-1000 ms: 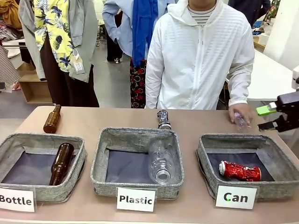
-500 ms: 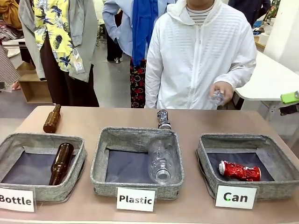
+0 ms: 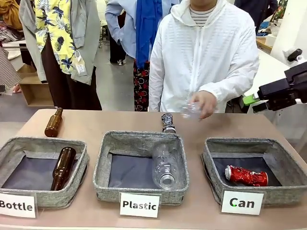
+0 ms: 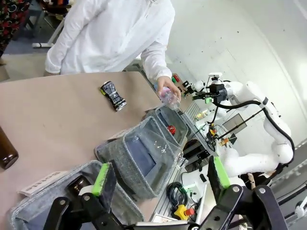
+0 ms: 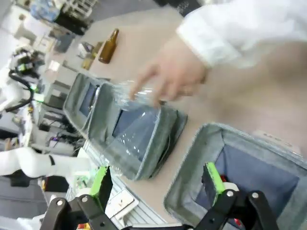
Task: Sort the can waste into the basket.
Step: Pick up the can waste from the table and place it in the right Fabric basket.
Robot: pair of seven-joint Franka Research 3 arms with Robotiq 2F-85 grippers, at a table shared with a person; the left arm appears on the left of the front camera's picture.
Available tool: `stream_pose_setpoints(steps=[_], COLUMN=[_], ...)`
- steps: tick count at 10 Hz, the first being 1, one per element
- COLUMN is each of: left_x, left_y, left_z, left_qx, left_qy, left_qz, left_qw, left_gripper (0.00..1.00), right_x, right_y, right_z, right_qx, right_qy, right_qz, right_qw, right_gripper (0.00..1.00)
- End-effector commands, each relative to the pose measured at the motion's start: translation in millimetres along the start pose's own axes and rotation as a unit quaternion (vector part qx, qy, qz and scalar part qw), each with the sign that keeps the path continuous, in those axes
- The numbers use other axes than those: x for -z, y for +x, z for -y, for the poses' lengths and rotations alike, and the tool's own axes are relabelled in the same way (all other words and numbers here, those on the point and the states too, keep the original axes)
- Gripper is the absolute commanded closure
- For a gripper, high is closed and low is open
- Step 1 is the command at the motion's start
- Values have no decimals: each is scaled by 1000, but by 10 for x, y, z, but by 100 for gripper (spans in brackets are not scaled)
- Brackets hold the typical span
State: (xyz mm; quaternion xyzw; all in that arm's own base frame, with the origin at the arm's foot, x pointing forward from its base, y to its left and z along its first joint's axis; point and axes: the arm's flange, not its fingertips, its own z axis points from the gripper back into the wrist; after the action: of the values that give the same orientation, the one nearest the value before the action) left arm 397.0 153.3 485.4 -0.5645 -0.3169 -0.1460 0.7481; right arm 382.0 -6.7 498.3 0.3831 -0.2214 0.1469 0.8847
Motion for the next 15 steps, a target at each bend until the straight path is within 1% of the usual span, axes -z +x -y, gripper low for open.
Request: stream_pose_setpoints(steps=[1, 2, 3, 4, 5, 6, 8, 11, 12, 13, 14, 15], left_x=[-20, -20, -20, -20, -20, -20, -20, -20, -20, -20, -20, -20], left_y=[-2, -2, -2, -2, -2, -2, -2, -2, -2, -2, -2, -2], left_z=[33, 33, 33, 33, 33, 33, 33, 33, 33, 33, 33, 33], left_qx=[2, 2, 2, 2, 2, 2, 2, 2, 2, 2, 2, 2], left_qy=[-3, -3, -3, -3, -3, -3, -3, -3, -3, -3, -3, -3], left_qz=[-4, -4, -4, -4, -4, -4, -4, -4, -4, -4, -4, -4], left_qw=[1000, 1000, 1000, 1000, 1000, 1000, 1000, 1000, 1000, 1000, 1000, 1000], left_gripper=[0, 0, 0, 0, 0, 0, 0, 0, 0, 0, 0, 0], right_x=[-976, -1455, -1738, -1888, -1941, -1916, -1805, -1686, -1627, -1552, -1358, -1074], right_y=[-337, -724, -1016, -1239, -1368, -1404, -1298, -1099, -1035, -965, -800, -566], right_z=[299, 437, 594, 738, 882, 974, 1024, 968, 946, 900, 790, 627], right_qx=[21, 33, 48, 68, 92, 101, 101, 89, 87, 77, 61, 55], right_qy=[46, 23, 16, 42, 50, 66, 69, 58, 55, 65, 73, 58], right_qz=[-42, -30, -14, 18, 44, 55, 53, 40, 29, 25, 34, 35], right_qw=[998, 999, 999, 997, 993, 991, 991, 994, 994, 995, 995, 996], right_gripper=[0, 0, 0, 0, 0, 0, 0, 0, 0, 0, 0, 0])
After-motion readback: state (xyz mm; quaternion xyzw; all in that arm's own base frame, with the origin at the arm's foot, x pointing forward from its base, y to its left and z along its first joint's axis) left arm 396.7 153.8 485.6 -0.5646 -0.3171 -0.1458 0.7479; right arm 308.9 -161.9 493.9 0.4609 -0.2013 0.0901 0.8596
